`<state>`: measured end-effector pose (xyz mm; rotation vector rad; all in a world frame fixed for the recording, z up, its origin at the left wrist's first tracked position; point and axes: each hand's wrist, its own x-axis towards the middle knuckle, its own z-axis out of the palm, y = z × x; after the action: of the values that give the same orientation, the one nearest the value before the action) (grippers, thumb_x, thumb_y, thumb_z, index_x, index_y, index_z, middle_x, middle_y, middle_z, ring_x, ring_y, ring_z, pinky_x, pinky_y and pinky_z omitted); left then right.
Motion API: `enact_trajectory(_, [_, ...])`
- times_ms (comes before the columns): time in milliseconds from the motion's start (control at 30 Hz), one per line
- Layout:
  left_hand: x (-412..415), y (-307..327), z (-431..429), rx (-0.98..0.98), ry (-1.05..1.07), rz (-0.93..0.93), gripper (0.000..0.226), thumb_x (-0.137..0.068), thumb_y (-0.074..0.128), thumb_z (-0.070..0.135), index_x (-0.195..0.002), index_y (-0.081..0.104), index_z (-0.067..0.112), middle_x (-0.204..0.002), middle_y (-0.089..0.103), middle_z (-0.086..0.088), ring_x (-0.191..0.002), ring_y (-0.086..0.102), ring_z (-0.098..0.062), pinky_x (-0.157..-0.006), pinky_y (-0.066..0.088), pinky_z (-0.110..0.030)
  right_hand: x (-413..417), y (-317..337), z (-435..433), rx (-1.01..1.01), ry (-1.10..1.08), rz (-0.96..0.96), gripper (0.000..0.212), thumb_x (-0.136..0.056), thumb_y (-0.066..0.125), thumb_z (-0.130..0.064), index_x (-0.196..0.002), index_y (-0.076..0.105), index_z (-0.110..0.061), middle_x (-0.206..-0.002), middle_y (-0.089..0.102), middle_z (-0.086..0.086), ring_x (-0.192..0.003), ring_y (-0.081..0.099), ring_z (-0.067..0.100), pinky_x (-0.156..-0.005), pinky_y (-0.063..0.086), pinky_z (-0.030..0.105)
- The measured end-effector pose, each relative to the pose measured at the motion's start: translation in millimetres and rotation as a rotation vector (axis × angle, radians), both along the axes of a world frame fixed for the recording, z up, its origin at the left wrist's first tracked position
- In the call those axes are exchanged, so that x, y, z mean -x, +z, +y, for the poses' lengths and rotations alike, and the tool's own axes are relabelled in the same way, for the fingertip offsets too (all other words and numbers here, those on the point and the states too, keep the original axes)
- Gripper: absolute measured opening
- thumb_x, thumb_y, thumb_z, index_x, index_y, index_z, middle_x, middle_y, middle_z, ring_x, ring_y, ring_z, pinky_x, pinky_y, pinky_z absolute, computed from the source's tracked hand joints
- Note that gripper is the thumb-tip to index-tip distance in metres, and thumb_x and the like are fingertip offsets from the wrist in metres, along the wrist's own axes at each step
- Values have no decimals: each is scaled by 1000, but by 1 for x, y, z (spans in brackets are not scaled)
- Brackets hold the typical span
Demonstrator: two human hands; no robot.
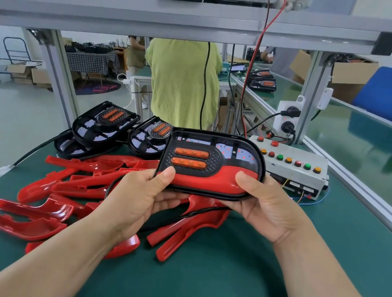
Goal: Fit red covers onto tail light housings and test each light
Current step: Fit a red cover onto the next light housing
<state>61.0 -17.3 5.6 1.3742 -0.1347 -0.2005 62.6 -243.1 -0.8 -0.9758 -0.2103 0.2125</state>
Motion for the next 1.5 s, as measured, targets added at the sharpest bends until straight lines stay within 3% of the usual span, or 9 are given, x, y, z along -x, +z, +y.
enact_trajectory(267, [-3,-1,7,-90,-127,-47,52,-94,40,46,-119,64,8,-115,73,-7,-104,71,-27,-77,59,-27,-1,0,-5,-12,-30,-6,50,-67,78,-3,-116,68,-3,-110,73,20,-95,73,29,-74,60,38])
enact_trajectory(433, [-2,6,9,-431,-35,-94,60,-98,27,56,-111,69,16,-99,77,0,-86,75,-21,-69,58,-25,-6,2,-8,-62,-233,117,25,-73,72,-33,-87,80,-14,-98,76,10,-84,74,20,-65,61,32])
enact_trajectory(600, [-8,29,38,-644,276,-270,28,-98,55,33,-89,76,17,-83,75,-5,-60,65,-8,-64,53,-21,-9,-1,-18,-146,-331,169,23,-85,66,-34,-89,78,-14,-93,76,8,-81,74,21,-64,61,34])
enact_trajectory(700, [-5,47,70,-906,46,-313,3,-84,75,27,-83,77,30,-84,75,3,-69,68,-6,-74,53,-22,-11,-2,-19,-135,-323,153,20,-80,68,-30,-71,80,-18,-85,75,7,-76,74,20,-62,61,34])
enact_trajectory(833, [12,61,95,-1311,-399,-159,34,-52,82,53,-80,73,39,-81,72,9,-76,66,-9,-72,50,-24,-14,-3,-16,-115,-293,123,16,-76,70,-24,-80,80,-12,-91,74,11,-80,73,24,-67,62,39])
enact_trajectory(967, [23,58,85,-1500,-470,-71,42,-46,81,60,-82,65,46,-78,67,22,-68,61,4,-70,50,-23,-14,-4,-16,-117,-305,112,24,-89,61,-20,-77,81,-12,-85,75,10,-75,74,22,-60,60,35])
enact_trajectory(1167, [33,40,44,-1852,-482,-204,50,-62,83,51,-100,54,36,-95,57,17,-86,55,-4,-65,42,-21,-13,-5,-15,-129,-274,106,23,-69,71,-23,-86,79,-9,-91,75,12,-80,74,25,-64,61,38])
enact_trajectory(1333, [26,42,49,-1736,-481,-248,13,-78,72,36,-87,64,35,-85,64,16,-79,61,-3,-67,49,-23,-16,-8,-15,-97,-281,122,22,-87,62,-21,-82,81,-11,-94,75,13,-83,73,26,-69,62,41])
enact_trajectory(1500, [16,59,68,-927,-275,-200,16,-77,78,23,-72,63,24,-58,55,6,-52,47,-8,-52,40,-22,-13,-4,-11,-80,-301,145,27,-92,59,-20,-109,69,-2,-95,72,15,-83,71,26,-69,62,40])
